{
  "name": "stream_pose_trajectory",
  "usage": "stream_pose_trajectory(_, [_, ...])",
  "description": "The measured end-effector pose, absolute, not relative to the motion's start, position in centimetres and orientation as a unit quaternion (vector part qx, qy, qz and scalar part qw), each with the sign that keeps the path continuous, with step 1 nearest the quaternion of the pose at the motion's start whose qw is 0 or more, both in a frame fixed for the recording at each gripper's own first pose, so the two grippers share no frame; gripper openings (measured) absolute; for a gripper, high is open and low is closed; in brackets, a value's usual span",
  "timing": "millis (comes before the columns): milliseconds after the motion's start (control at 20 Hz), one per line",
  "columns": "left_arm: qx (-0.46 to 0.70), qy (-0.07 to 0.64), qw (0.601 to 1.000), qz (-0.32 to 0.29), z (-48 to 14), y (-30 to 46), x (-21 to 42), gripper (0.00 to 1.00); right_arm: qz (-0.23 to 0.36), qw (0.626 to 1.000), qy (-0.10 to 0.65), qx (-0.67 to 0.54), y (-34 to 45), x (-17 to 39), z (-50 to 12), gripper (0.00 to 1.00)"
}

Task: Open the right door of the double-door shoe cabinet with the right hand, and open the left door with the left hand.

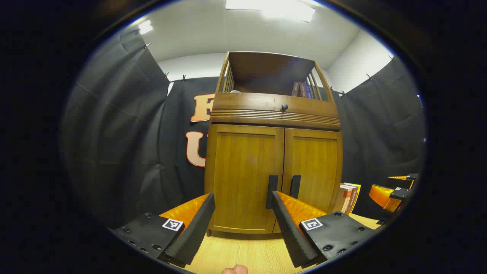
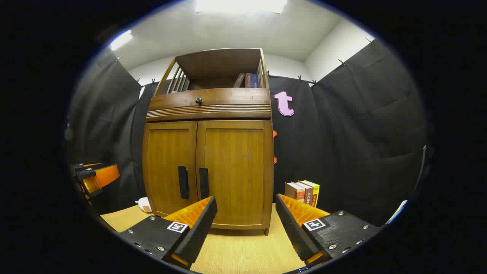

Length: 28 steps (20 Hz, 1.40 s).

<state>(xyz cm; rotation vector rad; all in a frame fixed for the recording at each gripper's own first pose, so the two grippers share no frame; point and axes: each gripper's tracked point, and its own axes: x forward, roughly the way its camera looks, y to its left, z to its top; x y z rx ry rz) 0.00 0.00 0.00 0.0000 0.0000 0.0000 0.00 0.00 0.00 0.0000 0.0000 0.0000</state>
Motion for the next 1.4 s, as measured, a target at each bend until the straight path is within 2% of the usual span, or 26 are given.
stream_pose_trajectory(50, [-0.002, 0.001, 1.000, -0.002, 0.0, -0.1, 0.1, 0.94, 0.000, 1.000, 0.000, 0.001, 0.1, 0.0, 0.0, 0.94])
stream_pose_trajectory(250, [-0.003, 0.004, 1.000, -0.003, -0.1, 0.0, 0.2, 0.96, -0.003, 1.000, -0.004, -0.005, 0.2, -0.1, 0.5, 0.94])
stream_pose_trajectory(450, [-0.001, 0.005, 1.000, -0.002, 0.0, 0.0, 0.2, 0.96, -0.003, 1.000, -0.003, -0.003, 0.4, -0.2, 0.6, 0.94])
stream_pose_trajectory(500, [0.000, 0.004, 1.000, -0.002, 0.1, 0.1, 0.2, 0.94, -0.003, 1.000, -0.003, -0.004, 0.5, -0.2, 0.6, 0.94])
stream_pose_trajectory(550, [0.001, 0.004, 1.000, -0.002, 0.1, 0.1, 0.2, 0.96, -0.004, 1.000, -0.003, -0.005, 0.6, -0.3, 0.7, 0.94])
stream_pose_trajectory(600, [0.001, 0.003, 1.000, -0.003, 0.1, 0.1, 0.2, 0.94, -0.004, 1.000, -0.002, -0.006, 0.7, -0.3, 0.6, 0.94])
stream_pose_trajectory(650, [0.001, 0.003, 1.000, -0.004, 0.2, 0.1, 0.3, 0.96, -0.004, 1.000, 0.000, -0.007, 0.7, -0.4, 0.6, 0.94])
stream_pose_trajectory(700, [0.000, 0.005, 1.000, -0.003, -0.2, 0.0, 0.3, 0.94, -0.003, 1.000, 0.001, -0.006, 0.8, -0.3, 0.6, 0.94])
stream_pose_trajectory(1000, [0.002, 0.006, 1.000, 0.000, -0.7, 0.5, 0.3, 0.96, -0.002, 1.000, 0.000, -0.007, 1.2, -0.3, 0.8, 0.94])
stream_pose_trajectory(1050, [0.004, 0.005, 1.000, 0.001, -0.6, 0.5, 0.3, 0.94, -0.002, 1.000, 0.001, -0.007, 1.2, -0.3, 0.8, 0.94])
stream_pose_trajectory(1150, [0.004, 0.005, 1.000, 0.002, -0.7, 0.7, 0.5, 0.99, -0.002, 1.000, 0.001, -0.007, 1.2, -0.4, 0.8, 0.94])
stream_pose_trajectory(1400, [0.008, 0.005, 1.000, 0.002, -0.8, 0.8, 0.5, 0.94, -0.003, 1.000, 0.002, -0.006, 1.3, -0.4, 0.8, 0.94])
